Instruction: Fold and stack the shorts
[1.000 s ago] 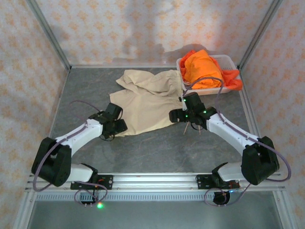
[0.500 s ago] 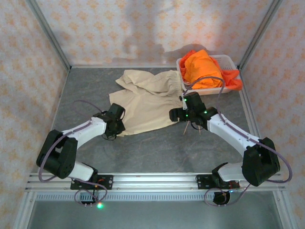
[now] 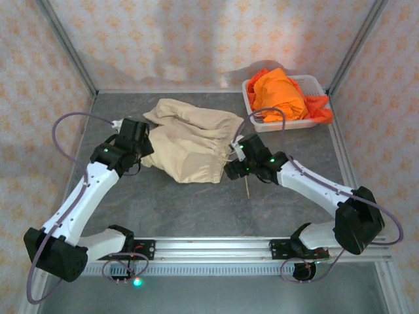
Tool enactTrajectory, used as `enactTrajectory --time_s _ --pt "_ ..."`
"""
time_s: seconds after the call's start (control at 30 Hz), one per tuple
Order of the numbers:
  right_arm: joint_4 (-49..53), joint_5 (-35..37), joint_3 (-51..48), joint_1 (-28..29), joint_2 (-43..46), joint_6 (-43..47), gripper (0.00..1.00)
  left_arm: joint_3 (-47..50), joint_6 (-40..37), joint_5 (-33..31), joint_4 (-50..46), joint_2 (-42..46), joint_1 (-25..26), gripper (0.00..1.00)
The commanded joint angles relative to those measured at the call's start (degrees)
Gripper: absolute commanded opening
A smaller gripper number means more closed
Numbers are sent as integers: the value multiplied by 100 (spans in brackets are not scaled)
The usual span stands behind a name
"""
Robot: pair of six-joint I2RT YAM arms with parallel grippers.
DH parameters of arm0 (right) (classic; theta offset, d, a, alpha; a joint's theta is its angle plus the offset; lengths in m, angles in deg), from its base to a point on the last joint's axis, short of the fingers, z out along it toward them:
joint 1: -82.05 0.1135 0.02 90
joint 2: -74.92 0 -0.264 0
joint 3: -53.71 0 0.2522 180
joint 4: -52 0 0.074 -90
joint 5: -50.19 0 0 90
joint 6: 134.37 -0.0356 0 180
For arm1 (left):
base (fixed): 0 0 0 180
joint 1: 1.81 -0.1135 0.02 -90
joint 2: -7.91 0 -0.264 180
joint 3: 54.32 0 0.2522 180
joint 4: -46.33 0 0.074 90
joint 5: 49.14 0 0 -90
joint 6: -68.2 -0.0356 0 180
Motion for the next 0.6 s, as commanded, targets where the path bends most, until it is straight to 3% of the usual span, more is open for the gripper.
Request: enactTrajectory --time_s 0.0,0.23,0.57 --pt "205 366 -17 424 -246 821 85 415 -21 11 -246 -212 -21 0" --pt "136 660 211 1254 -1089 1321 82 641 74 -18 3 -353 -21 0" --pt "-69 1220 636 1270 -2051 1725 71 742 74 -96 122 -385 -21 0"
